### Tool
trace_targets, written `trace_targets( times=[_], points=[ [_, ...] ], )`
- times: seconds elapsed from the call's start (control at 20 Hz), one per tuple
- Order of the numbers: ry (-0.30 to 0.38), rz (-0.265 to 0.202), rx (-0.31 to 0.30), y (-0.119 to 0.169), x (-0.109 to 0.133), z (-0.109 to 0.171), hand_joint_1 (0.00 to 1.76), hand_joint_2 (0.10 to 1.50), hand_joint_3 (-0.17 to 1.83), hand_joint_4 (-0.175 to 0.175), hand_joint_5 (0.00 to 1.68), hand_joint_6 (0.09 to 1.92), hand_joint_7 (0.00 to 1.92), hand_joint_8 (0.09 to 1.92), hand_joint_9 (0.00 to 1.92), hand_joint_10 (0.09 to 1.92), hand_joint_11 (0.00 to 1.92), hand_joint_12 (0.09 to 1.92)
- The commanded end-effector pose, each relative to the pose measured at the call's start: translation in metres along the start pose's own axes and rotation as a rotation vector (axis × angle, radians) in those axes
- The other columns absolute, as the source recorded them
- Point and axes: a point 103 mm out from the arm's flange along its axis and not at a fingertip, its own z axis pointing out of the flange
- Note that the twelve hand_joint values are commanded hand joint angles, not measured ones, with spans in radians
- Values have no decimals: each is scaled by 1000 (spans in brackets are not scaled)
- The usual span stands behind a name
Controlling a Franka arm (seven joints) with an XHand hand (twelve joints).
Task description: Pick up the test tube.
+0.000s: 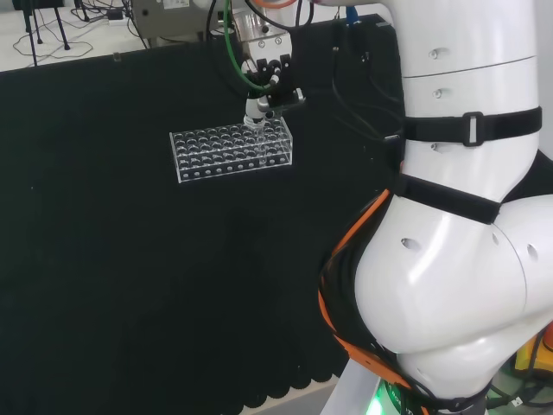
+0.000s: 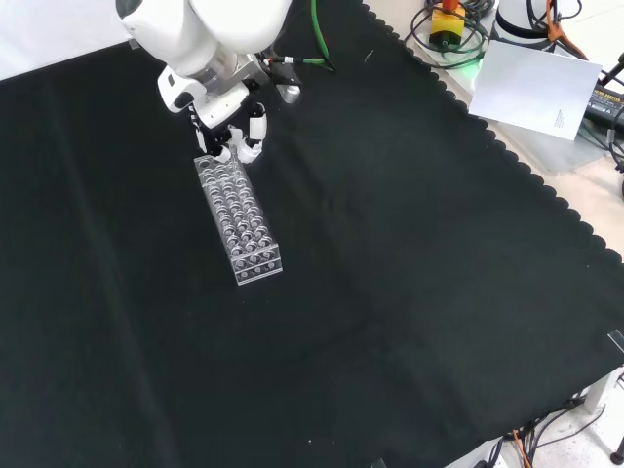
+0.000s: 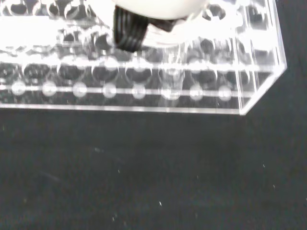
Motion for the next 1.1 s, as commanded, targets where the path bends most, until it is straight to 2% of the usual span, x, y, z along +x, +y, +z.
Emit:
trace_targets(
  times=[0.05,0.2,0.45,1.1],
  points=[
    [9,17,-129,-4,10,-14,1223,698,549,-175,1314,533,1665,604,1576,680,1357,946],
    [19,7,-151,-5,9,-18,1232,673,574,-175,1351,477,1688,579,1602,738,1401,912],
    [10,-8,-149,-7,8,-20,1240,634,607,-175,1429,340,1745,459,1639,701,1439,891],
    [-22,-16,-197,-24,-5,-43,1243,606,642,-175,1465,287,1769,411,1656,687,1452,898]
  ],
)
